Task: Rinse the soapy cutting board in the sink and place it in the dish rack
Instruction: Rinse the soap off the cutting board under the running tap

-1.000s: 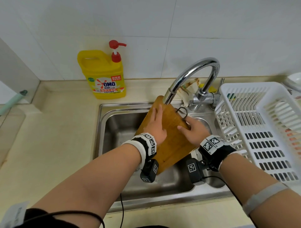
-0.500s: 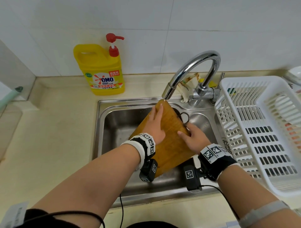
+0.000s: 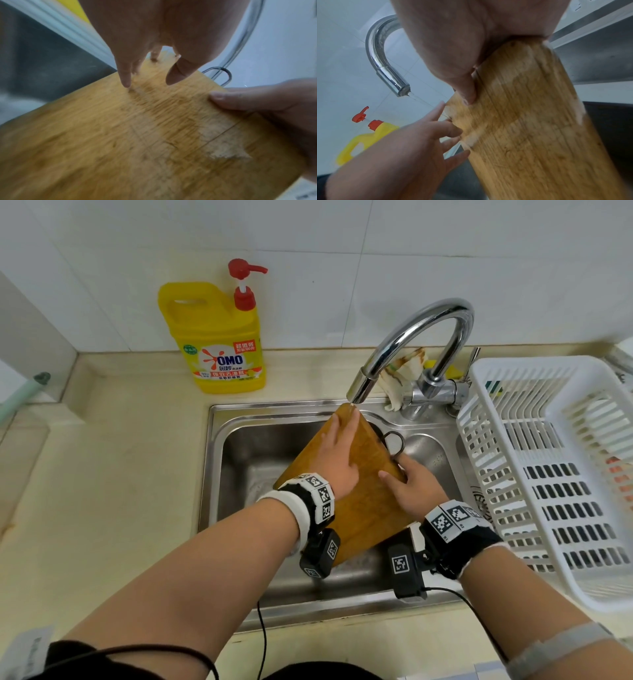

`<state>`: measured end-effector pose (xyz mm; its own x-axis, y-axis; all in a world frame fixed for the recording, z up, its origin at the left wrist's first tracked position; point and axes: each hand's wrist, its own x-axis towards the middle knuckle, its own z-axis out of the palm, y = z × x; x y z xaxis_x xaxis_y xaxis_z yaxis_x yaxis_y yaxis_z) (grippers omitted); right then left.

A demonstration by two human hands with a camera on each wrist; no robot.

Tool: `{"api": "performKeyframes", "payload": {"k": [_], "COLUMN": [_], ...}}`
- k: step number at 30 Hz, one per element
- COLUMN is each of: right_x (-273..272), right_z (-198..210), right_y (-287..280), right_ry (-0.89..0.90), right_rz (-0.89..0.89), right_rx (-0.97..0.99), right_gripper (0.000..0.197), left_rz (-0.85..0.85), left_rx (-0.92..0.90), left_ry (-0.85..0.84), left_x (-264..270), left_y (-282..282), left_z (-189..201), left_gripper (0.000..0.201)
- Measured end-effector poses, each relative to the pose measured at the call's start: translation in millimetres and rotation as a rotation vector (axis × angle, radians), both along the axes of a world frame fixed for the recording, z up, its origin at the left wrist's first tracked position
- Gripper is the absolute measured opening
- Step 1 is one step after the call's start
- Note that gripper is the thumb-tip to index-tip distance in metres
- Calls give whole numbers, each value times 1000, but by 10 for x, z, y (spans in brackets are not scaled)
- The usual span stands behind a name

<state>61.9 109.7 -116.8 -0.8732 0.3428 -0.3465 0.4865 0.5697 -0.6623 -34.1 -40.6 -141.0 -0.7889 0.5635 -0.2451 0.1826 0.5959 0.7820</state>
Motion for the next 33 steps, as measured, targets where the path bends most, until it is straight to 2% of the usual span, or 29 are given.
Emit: {"api": "performKeyframes", "payload": {"k": [3,9,12,17,20,25,29,33], "right_x": [-22,-155,-222,-329,-367,-409,-451,-469], "right_z": [6,26,79,183,240,332,427,490], "right_y": [11,39,21,7,23,77,90,107], "right_ry": [-3,4,-7,-2,16,10,-24,-34], "right_rz": [-15,1,32,92,137,173,232,273], "right_rx": [-5,28,56,91,93,119,168,168], "right_gripper": [37,50,52,40,32,34,36,36], "left_rz": [6,56,128,190,180,146,197,76], "left_rx": [-33,-244,-215,-52,-39,-54,-3,-36], "left_ry": [-43,-421,-506,-301,-208,-131,21,192], "left_x": [3,112,156,46,-23,-116,-338,-444], "left_y": [-33,-426,-458,-302,-291,-377,-415,-428], "left_z": [-80,-494,-429,-170,-102,-85,145,310], "left_gripper": [116,107,103,108,105,102,100,92]}}
